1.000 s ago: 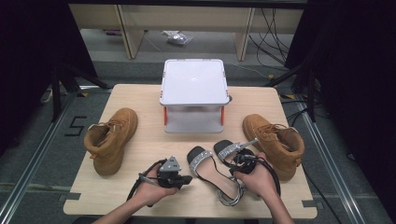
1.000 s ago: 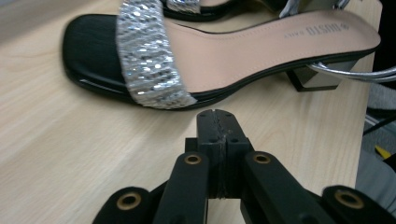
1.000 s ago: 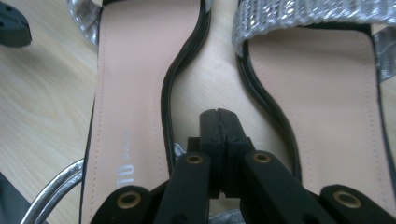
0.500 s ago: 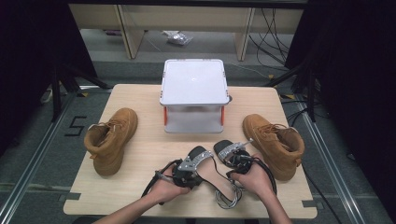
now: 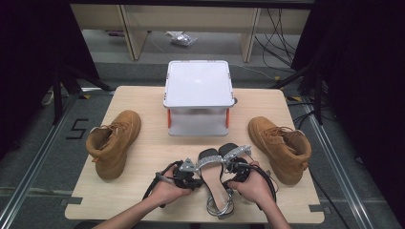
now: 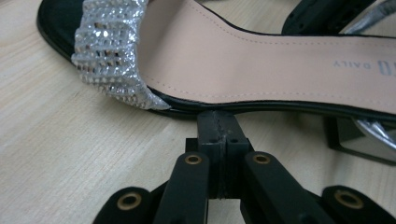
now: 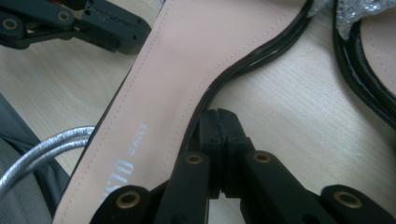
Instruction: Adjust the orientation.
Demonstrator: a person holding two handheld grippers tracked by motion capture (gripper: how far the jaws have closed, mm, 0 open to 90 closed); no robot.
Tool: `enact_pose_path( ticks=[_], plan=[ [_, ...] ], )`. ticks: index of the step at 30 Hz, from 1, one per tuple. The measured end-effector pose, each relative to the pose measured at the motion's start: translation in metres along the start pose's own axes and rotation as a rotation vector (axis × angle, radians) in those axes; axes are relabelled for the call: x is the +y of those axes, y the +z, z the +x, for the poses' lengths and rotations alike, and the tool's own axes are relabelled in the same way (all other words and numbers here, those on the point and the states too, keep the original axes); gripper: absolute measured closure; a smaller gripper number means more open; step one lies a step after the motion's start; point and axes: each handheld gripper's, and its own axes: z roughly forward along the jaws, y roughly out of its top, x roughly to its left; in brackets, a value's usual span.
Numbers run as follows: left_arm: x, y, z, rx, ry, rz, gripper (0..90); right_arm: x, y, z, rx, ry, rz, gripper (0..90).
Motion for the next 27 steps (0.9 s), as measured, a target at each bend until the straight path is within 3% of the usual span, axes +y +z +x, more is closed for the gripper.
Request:
enact_pose_path(
  ticks=[3,4,5,7,10,12,13,14,16,17,20,27],
  plan=[
    [-0.001,-0.002,0.003,0.000,0.019,0.017,89.2,-0.001,0.001,0.001,0.004,0.012,-0.003,90.0],
    [-0.002,0.000,0.001,0.001,-0.010,-0.008,89.2,-0.001,0.001,0.001,0.010,0.015,-0.007,90.0],
    [-0.002,-0.002,0.003,0.005,0.013,0.009,89.2,-0.002,0.001,-0.001,0.015,0.012,-0.011,90.0],
    [-0.002,-0.001,0.001,0.002,-0.007,-0.017,88.7,-0.003,0.001,0.000,0.024,0.055,-0.020,86.1],
    [-0.003,-0.008,0.005,0.012,0.010,-0.037,86.7,-0.004,-0.003,-0.001,0.031,0.093,-0.029,79.9],
    [-0.002,-0.017,0.009,0.016,0.001,-0.083,85.6,-0.004,-0.010,-0.001,0.025,0.124,-0.044,74.0],
    [0.000,-0.027,0.015,0.035,0.011,-0.143,82.2,-0.002,-0.017,0.000,-0.017,0.131,-0.057,68.6],
    [0.000,-0.027,0.015,0.035,0.011,-0.143,80.5,-0.002,-0.017,0.000,-0.017,0.131,-0.057,68.6],
    [0.003,-0.040,0.021,0.060,0.018,-0.196,79.2,0.000,-0.022,0.001,-0.033,0.149,-0.087,63.3],
    [0.004,-0.046,0.025,0.078,0.023,-0.225,78.5,0.002,-0.024,0.004,-0.024,0.170,-0.097,61.2],
    [0.010,-0.066,0.037,0.130,0.009,-0.296,77.1,0.006,-0.026,0.006,-0.012,0.151,-0.120,55.0],
    [0.027,-0.096,0.058,0.211,0.003,-0.389,76.6,0.014,-0.021,0.013,-0.014,0.180,-0.147,52.2]
  ],
)
